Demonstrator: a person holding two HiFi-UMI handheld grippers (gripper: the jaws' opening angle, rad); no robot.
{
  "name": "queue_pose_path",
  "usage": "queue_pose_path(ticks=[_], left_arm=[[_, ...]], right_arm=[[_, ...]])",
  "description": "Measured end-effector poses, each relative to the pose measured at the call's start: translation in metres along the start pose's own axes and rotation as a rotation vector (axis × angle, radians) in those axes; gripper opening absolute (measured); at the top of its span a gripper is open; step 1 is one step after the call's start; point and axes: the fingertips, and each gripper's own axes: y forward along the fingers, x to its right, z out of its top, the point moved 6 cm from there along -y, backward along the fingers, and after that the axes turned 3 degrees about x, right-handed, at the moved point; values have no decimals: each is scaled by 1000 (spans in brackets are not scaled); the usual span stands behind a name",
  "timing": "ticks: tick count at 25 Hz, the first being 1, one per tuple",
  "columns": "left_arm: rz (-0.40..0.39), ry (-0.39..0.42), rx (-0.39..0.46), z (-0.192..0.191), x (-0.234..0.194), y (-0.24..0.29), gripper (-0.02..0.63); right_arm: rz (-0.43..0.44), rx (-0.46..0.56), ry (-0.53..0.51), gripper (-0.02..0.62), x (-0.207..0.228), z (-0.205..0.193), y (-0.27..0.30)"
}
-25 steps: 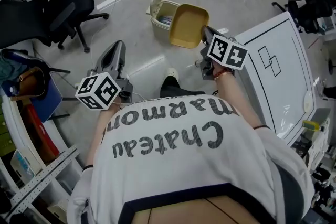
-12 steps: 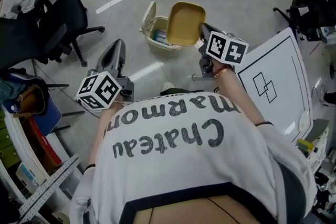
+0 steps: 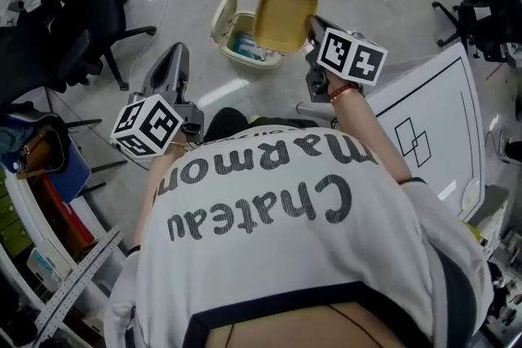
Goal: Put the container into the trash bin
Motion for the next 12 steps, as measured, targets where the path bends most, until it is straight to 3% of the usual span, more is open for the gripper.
queue_pose_path(ticks=[6,12], left_arm=[[39,-36,-56,-5,-20,10,22],[36,-63,-140,-7,-61,42,22]], right_arm=[[-33,-28,96,32,15,-15,22],[-143,-117,54,33,21,-32,65]])
